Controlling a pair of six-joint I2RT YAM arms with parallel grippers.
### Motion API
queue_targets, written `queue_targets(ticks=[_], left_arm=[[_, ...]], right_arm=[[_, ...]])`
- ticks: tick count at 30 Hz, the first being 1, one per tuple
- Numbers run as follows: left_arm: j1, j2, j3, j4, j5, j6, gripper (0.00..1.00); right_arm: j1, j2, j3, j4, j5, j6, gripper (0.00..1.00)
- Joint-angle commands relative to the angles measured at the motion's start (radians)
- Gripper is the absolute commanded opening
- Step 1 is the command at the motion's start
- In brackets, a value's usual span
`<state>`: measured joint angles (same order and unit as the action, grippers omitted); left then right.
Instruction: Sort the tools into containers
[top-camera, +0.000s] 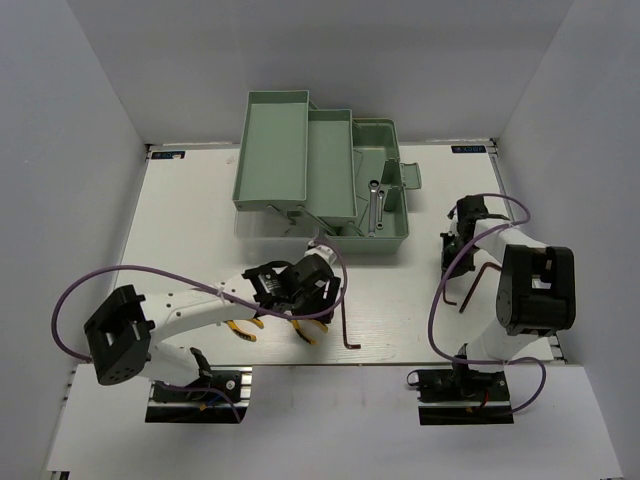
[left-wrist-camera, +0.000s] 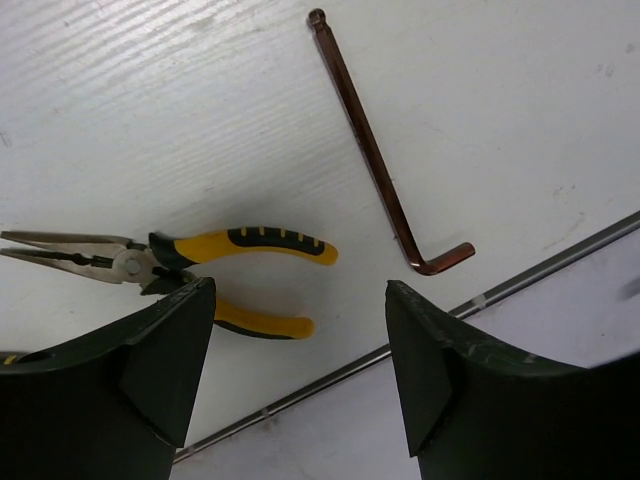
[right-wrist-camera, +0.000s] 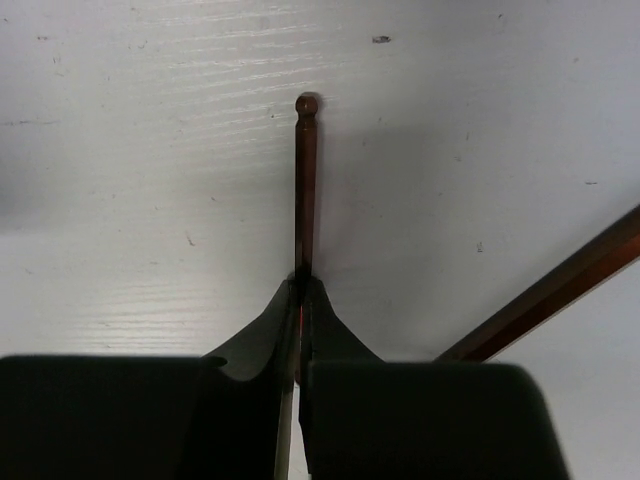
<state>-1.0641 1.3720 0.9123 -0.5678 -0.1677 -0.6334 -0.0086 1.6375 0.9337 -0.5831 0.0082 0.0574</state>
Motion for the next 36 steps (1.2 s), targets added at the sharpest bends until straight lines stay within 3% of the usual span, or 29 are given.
queue_targets(ticks=[1, 9, 17, 22, 26, 31, 33, 36], left_arm=[[-0.022, -0.015, -0.012, 0.062, -0.012, -0.055, 0.79], [-0.062, 0.027, 0.007, 0.062, -0.030, -0.083, 0.80], [-0.089, 0.093, 0.026, 0.089, -0.030, -0.103, 0.80], [-0.099, 0.148, 0.036, 0.123, -0.030, -0.121, 0.80], [-0.118, 0.194, 0.075, 0.134, -0.039, -0.130, 0.80], [-0.137, 0.254, 0.137, 0.112, -0.075, -0.149, 0.80], [-0.137, 0.263, 0.163, 0.112, -0.087, -0.161, 0.80], [-0.158, 0.292, 0.177, 0.088, -0.118, -0.187, 0.80]], right_arm=[[-0.001, 0.047, -0.018, 0.003, 0.012, 0.016, 0.00], [0.002, -0.180, 0.019, -0.041, -0.170, -0.053, 0.00], [0.007, -0.294, 0.255, -0.138, -0.437, -0.107, 0.00], [0.105, -0.161, 0.513, -0.109, -0.698, -0.068, 0.00], [0.189, 0.034, 0.800, -0.041, -0.786, 0.045, 0.00], [0.284, 0.233, 1.031, 0.052, -0.812, 0.168, 0.00], [0.297, 0.315, 1.082, 0.081, -0.820, 0.237, 0.00], [0.329, 0.344, 1.021, 0.285, -0.800, 0.358, 0.00]])
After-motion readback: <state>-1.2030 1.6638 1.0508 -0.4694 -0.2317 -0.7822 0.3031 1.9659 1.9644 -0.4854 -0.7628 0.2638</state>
